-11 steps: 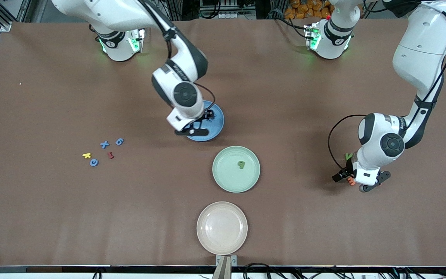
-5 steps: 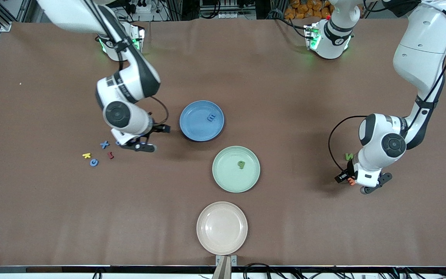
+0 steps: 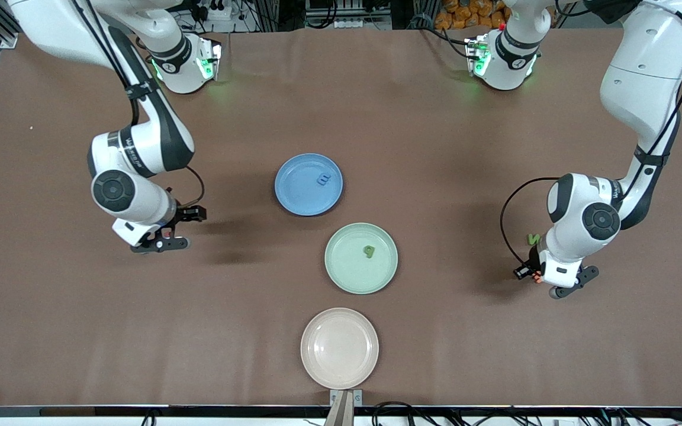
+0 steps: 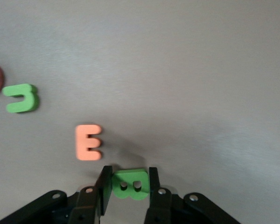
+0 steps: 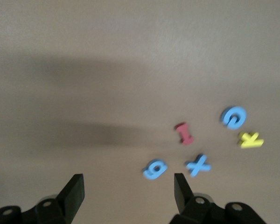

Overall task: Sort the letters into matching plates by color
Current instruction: 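Grasp the green B with the left gripper while the right gripper returns, then place the green B on the green plate with the left gripper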

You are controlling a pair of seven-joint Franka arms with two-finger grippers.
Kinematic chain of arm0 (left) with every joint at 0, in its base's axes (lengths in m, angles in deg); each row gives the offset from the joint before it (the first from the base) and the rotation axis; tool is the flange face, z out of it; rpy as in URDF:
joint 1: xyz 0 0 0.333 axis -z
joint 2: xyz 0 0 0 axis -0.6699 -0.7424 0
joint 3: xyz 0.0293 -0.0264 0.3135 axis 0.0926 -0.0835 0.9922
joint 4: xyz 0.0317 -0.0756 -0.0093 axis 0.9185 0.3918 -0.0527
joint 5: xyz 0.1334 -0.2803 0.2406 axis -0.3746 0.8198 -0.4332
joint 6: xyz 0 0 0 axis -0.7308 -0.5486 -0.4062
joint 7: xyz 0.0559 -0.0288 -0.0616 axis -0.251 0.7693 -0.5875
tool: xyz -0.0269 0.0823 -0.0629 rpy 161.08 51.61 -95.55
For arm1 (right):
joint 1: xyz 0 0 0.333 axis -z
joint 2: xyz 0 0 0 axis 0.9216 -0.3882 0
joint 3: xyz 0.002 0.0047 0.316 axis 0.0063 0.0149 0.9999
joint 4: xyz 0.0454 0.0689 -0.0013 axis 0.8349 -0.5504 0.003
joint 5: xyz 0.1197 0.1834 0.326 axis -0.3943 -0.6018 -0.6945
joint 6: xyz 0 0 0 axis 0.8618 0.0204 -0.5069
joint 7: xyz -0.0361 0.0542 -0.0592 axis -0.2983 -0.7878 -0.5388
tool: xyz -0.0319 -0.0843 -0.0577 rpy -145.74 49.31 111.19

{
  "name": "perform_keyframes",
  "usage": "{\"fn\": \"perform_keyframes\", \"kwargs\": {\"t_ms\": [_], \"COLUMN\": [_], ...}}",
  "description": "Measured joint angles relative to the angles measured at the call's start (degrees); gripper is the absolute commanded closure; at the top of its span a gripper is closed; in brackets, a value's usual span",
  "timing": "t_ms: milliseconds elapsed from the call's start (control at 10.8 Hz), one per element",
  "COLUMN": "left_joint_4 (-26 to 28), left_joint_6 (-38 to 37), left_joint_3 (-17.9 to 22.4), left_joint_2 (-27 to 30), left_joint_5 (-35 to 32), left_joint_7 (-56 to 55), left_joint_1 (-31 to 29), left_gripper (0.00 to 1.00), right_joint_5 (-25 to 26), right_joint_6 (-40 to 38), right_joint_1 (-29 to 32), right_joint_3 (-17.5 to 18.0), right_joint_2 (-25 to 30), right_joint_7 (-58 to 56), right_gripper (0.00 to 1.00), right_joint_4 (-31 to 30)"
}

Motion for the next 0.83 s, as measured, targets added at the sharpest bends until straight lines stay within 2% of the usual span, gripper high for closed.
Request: {"fn": "perform_keyframes", "kwargs": {"t_ms": [185, 556, 834], "left_joint_4": [-0.86, -2.57, -4.72], "left_joint_6": [0.00, 0.03, 0.03], "left_joint_3": [-2.30, -11.28, -13.48], "left_joint_2": [0.43, 1.12, 1.24], "left_joint_5": [0.00, 0.00, 0.00], "left_joint_7": [-1.12, -10.06, -16.05], "left_joint_1": [0.53, 1.53, 6.58], "left_gripper": [1.00, 1.00, 1.00], "right_joint_5": [0.54, 0.81, 0.84], "right_joint_6": [3.95, 11.48, 14.95], "right_joint_1": [3.62, 8.51, 10.07], "right_joint_3": [-0.12, -1.19, -2.13], "right_joint_2": [-0.35, -4.10, -6.50], "right_joint_7": [-12.10, -29.10, -35.10], "right_gripper": [0.27, 0.28, 0.31], "right_joint_4": [-1.02, -1.63, -1.72]}}
